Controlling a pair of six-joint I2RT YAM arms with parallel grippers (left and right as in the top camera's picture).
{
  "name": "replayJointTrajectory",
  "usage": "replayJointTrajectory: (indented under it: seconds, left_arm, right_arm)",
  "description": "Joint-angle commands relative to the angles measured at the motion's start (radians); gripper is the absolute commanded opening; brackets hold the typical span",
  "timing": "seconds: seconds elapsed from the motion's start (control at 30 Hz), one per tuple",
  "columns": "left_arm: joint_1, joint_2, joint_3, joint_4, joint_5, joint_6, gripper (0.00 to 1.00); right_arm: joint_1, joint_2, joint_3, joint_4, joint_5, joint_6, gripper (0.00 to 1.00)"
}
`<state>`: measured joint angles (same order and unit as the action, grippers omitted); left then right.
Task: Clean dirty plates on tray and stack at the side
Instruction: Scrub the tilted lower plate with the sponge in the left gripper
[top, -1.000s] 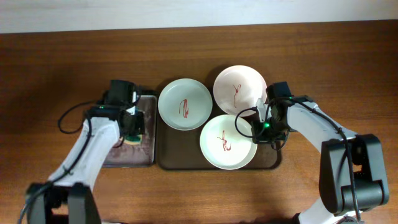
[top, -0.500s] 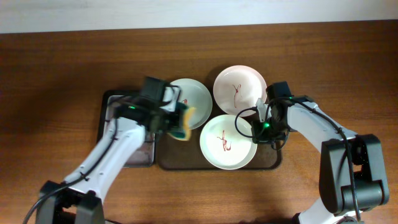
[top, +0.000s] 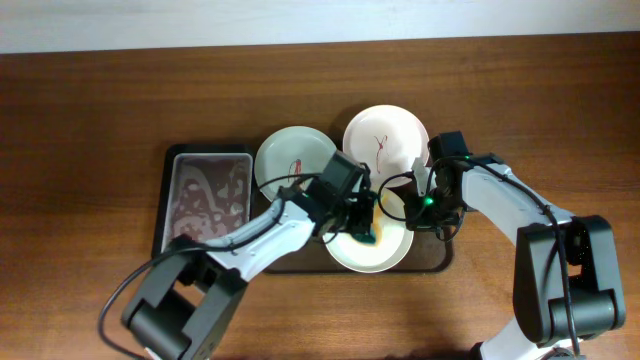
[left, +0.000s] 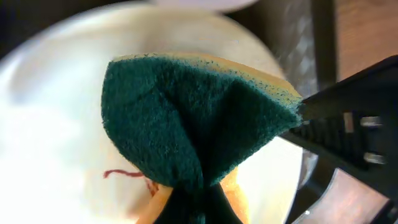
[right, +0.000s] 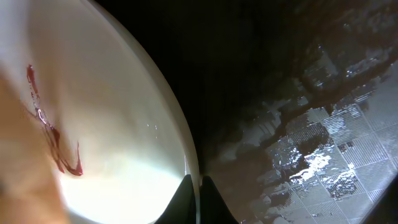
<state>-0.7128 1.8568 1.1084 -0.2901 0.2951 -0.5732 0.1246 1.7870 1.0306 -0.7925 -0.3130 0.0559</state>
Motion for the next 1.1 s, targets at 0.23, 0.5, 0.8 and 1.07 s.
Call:
replayJointTrajectory:
  seconds: [0.23,0.5,0.8,1.07]
  left_arm:
    - [0.042,0.092,0.037,-0.110,-0.370,-0.021,0.00]
    - [0.014,0.071,0.224,-0.384,-0.003,0.243,0.00]
    - [-0.045,0.161,0.231,-0.266,-0.117,0.185,0.00]
    - [0.015,0.186,0.232,-0.291,-0.344,0.177,0.00]
  right_arm:
    - [0.007,0.005,0.013,-0.008,-0.005,0.005,0.04]
    - [0.007,0.005,0.013,-0.013,0.000,0.004,0.04]
    - [0.007,0.005,0.013,-0.015,0.000,0.004,0.04]
    - [0.007,0.005,0.013,-0.015,0.000,0.004,0.04]
